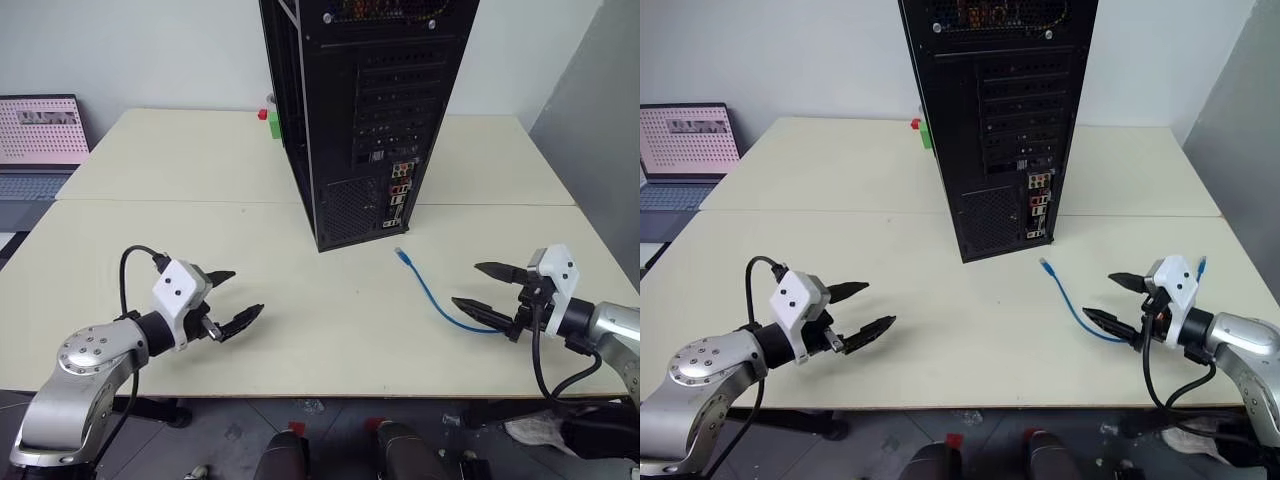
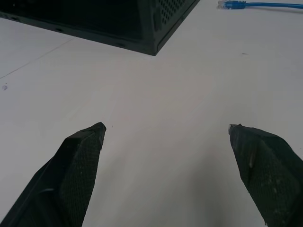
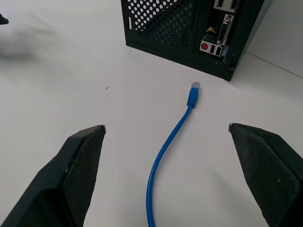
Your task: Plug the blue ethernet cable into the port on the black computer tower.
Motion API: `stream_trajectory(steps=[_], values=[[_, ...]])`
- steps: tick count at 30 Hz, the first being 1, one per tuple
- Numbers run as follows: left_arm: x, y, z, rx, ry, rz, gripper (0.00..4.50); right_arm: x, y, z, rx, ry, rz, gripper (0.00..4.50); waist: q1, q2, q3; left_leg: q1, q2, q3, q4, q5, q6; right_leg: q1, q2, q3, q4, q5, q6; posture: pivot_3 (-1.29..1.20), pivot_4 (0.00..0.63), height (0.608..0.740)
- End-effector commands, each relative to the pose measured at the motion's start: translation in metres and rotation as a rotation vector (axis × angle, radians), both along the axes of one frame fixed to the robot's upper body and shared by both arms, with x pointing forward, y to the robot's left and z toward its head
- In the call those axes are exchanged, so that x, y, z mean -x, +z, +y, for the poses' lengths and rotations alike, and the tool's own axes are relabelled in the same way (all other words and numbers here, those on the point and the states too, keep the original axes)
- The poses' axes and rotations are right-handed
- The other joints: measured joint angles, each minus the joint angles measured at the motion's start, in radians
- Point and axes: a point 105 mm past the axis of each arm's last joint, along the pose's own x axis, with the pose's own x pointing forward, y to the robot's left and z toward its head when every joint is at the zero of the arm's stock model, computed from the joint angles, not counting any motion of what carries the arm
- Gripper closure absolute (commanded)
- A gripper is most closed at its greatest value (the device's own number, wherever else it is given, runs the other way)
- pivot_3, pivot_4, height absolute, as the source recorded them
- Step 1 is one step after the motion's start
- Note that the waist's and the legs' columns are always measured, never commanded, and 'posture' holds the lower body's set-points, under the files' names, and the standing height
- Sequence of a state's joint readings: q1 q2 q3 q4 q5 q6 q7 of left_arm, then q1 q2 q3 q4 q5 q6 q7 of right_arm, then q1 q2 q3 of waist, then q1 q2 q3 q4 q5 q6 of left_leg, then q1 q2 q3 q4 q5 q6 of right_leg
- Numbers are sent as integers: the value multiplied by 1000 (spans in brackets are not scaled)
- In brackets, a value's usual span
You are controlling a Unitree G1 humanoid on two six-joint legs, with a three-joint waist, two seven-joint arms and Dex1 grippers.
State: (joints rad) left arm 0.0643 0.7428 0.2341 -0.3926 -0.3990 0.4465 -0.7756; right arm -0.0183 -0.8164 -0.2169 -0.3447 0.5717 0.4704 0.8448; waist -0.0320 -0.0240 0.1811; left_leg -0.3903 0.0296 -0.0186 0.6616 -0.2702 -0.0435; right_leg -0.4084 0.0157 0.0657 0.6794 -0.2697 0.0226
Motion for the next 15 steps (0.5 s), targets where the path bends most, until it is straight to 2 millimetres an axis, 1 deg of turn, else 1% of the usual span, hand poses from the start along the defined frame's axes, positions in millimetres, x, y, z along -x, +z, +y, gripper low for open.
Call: stream_trajectory(steps=[1, 7, 11, 15], values=[[3, 15, -7, 10, -40, -52, 95, -3, 11, -2, -5, -15, -51, 97, 0, 0, 0, 0, 0, 0, 0, 0, 0, 0, 0, 0, 0, 0, 0, 0, 150, 740], [4, 12, -8, -12, -49, -36, 95, -3, 8, 0, 20, -20, -52, 97, 0, 0, 0, 0, 0, 0, 0, 0, 0, 0, 0, 0, 0, 0, 0, 0, 150, 740], [5, 10, -9, -26, -57, -29, 95, -5, 3, 7, 27, -21, -41, 97, 0, 0, 0, 0, 0, 0, 0, 0, 0, 0, 0, 0, 0, 0, 0, 0, 150, 740], [10, 4, -21, -39, -108, -8, 95, -12, -7, 21, 8, -30, -43, 97, -1, 0, 0, 0, 0, 0, 0, 0, 0, 0, 0, 0, 0, 0, 0, 0, 150, 740]])
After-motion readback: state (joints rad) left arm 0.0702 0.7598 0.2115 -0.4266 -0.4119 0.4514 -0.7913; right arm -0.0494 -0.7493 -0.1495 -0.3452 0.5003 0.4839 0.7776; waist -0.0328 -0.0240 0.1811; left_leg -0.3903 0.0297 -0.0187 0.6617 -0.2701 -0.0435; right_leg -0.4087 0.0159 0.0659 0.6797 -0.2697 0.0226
